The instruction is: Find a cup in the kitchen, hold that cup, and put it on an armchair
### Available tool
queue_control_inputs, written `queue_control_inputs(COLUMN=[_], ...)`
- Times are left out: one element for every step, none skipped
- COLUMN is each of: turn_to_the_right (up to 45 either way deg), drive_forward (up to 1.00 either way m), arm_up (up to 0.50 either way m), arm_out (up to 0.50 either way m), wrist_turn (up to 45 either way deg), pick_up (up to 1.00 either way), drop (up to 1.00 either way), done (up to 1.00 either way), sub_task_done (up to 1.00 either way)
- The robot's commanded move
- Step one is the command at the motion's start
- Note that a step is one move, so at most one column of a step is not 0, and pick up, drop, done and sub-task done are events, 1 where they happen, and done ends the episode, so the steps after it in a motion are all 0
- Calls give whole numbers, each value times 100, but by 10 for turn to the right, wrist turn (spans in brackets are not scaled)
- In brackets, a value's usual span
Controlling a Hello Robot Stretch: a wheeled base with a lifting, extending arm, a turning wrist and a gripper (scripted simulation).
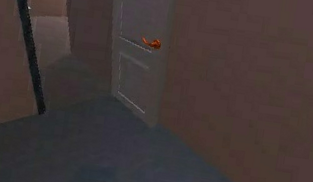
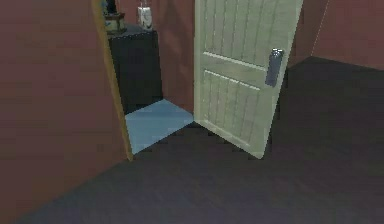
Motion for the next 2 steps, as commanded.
queue_control_inputs(turn_to_the_right=[0, -420], drive_forward=[15, 0], arm_up=[0, 0], arm_out=[0, 0], wrist_turn=[0, 0], pick_up=[0, 0], drop=[0, 0], done=[0, 0], sub_task_done=[0, 0])
